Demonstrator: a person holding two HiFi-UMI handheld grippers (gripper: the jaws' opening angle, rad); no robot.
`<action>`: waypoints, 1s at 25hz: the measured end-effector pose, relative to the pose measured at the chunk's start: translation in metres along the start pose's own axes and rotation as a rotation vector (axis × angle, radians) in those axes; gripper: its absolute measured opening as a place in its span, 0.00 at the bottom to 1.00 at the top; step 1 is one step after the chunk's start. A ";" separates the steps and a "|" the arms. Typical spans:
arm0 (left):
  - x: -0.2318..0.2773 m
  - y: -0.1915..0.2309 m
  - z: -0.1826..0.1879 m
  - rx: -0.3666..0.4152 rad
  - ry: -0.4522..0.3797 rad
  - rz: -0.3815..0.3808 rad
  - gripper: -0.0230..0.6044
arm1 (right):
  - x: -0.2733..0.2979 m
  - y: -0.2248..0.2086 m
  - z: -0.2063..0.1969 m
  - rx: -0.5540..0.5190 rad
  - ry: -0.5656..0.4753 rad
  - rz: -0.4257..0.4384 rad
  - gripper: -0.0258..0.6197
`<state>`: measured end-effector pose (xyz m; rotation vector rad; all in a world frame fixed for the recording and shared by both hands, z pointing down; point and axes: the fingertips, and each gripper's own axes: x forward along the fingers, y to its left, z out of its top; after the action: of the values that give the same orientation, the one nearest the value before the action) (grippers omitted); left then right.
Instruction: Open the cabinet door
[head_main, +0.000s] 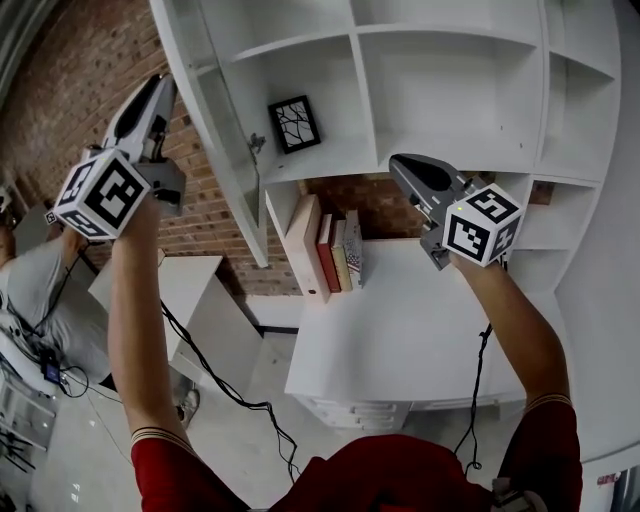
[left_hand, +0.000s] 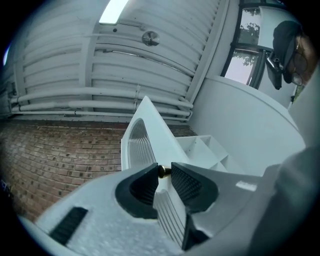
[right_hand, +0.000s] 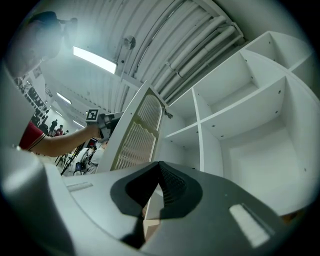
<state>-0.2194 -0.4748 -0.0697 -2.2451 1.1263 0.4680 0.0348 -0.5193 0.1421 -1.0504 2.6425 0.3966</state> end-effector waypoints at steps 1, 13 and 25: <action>-0.004 0.004 0.000 -0.002 0.000 0.004 0.18 | 0.002 0.002 -0.001 0.000 0.000 0.000 0.06; -0.050 0.064 0.009 -0.051 -0.015 0.047 0.14 | 0.016 0.044 -0.006 -0.003 0.023 -0.034 0.06; -0.061 0.096 0.000 -0.036 0.002 0.050 0.10 | 0.010 0.074 -0.008 -0.021 0.054 -0.097 0.06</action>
<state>-0.3325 -0.4833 -0.0693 -2.2535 1.1861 0.5106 -0.0252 -0.4766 0.1573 -1.2072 2.6261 0.3819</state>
